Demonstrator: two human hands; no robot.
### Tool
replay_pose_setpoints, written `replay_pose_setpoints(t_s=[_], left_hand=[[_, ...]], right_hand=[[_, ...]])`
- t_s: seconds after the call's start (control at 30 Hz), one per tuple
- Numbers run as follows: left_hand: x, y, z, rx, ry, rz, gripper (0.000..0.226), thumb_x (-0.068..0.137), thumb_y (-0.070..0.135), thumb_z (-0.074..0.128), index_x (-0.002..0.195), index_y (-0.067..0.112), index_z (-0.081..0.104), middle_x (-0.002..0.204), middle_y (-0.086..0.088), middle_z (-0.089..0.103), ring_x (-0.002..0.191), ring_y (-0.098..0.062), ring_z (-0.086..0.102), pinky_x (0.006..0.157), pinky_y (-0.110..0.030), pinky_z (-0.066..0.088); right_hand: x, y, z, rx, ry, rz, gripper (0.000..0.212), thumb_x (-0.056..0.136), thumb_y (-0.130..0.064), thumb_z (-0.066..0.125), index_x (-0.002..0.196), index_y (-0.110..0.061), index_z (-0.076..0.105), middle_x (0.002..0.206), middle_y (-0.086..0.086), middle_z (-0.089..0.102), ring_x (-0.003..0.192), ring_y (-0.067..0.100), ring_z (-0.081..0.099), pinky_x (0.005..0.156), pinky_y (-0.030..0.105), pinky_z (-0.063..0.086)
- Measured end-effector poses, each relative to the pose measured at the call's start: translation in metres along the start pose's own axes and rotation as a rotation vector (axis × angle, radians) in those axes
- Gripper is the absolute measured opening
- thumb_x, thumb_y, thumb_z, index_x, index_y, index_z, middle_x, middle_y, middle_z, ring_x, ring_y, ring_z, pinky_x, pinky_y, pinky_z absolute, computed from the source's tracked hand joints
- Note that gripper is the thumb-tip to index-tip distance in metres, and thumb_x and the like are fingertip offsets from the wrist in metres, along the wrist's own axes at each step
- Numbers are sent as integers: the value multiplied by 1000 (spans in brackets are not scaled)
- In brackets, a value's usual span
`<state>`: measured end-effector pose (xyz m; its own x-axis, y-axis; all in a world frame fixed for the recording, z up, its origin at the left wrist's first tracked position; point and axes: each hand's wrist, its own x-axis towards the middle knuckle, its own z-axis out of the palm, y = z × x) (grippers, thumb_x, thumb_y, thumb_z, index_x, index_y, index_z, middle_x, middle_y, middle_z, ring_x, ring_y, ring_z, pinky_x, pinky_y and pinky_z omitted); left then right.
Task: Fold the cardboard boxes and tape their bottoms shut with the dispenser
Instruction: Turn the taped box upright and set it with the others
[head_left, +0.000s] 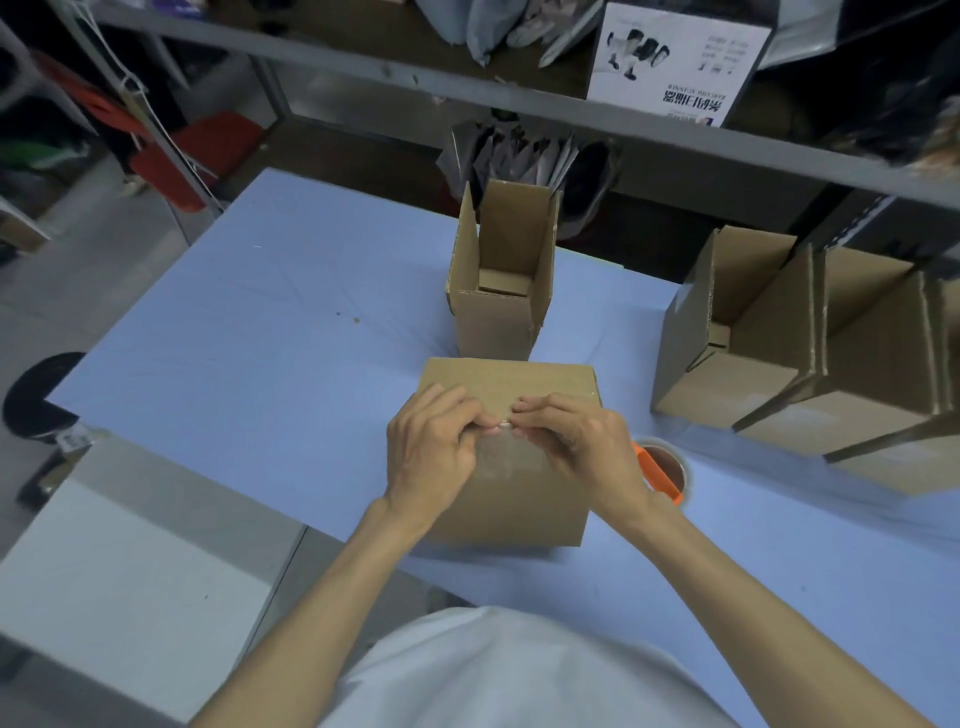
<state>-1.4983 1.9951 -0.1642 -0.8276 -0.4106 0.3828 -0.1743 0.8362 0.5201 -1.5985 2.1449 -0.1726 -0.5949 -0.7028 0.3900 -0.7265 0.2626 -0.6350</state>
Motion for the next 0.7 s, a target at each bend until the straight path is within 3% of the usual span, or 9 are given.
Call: replay_pose_setpoints(t_s=[0.13, 0.23, 0.33, 0.43, 0.5, 0.57, 0.63, 0.7], left_hand=[[6, 2, 8, -14, 41, 11, 14, 79, 17, 62, 67, 15, 67, 65, 8, 60, 64, -16, 48, 59, -27, 36], [6, -13, 12, -75, -14, -23, 7, 78, 19, 74, 83, 16, 70, 79, 6, 60, 78, -14, 47, 73, -24, 38], [-1, -27, 10, -35, -228, 28, 54, 68, 22, 84, 118, 18, 63, 112, 0, 58, 108, -15, 48, 97, -20, 28], [-1, -28, 10, -14, -305, 79, 76, 62, 23, 88, 130, 18, 54, 125, 1, 52, 125, -18, 43, 107, -15, 16], [4, -25, 11, -76, -266, 43, 69, 64, 29, 85, 126, 22, 57, 121, 5, 53, 120, -14, 45, 105, -9, 15], [8, -20, 11, -133, -171, 10, 45, 77, 29, 77, 119, 23, 63, 114, 6, 57, 113, -14, 51, 101, -10, 21], [5, -19, 12, -137, -135, 4, 31, 83, 20, 72, 114, 19, 66, 110, 4, 61, 109, -19, 55, 99, -14, 27], [2, -23, 11, -115, -144, 32, 31, 83, 13, 72, 114, 16, 67, 111, 1, 63, 110, -22, 56, 97, -21, 33]], right_hand=[[0, 6, 0, -37, 92, 11, 8, 82, -16, 72, 86, -12, 77, 92, -2, 75, 92, 12, 71, 64, 35, 59], [7, 7, 4, -77, 112, -3, 7, 81, -19, 76, 86, -13, 76, 93, -4, 74, 91, 12, 70, 61, 33, 56], [9, 22, 0, -206, -40, -112, 40, 72, -27, 84, 108, -12, 71, 113, -1, 69, 99, 23, 66, 75, 37, 53], [5, 32, -4, -315, -168, -156, 73, 61, -41, 86, 124, -13, 61, 126, -1, 61, 106, 25, 58, 85, 42, 47], [4, 27, 1, -286, -72, -88, 59, 71, -54, 76, 115, -16, 63, 118, -4, 63, 101, 20, 57, 85, 37, 44], [10, 18, 9, -275, 92, -10, 43, 80, -56, 66, 98, -16, 66, 101, -6, 66, 89, 19, 57, 82, 32, 39], [11, 15, 16, -325, 134, -7, 36, 78, -48, 73, 91, -16, 65, 95, -4, 66, 83, 21, 55, 79, 31, 34], [3, 16, 20, -395, 63, -66, 51, 62, -42, 85, 100, -14, 65, 103, 0, 66, 84, 23, 56, 80, 33, 33]])
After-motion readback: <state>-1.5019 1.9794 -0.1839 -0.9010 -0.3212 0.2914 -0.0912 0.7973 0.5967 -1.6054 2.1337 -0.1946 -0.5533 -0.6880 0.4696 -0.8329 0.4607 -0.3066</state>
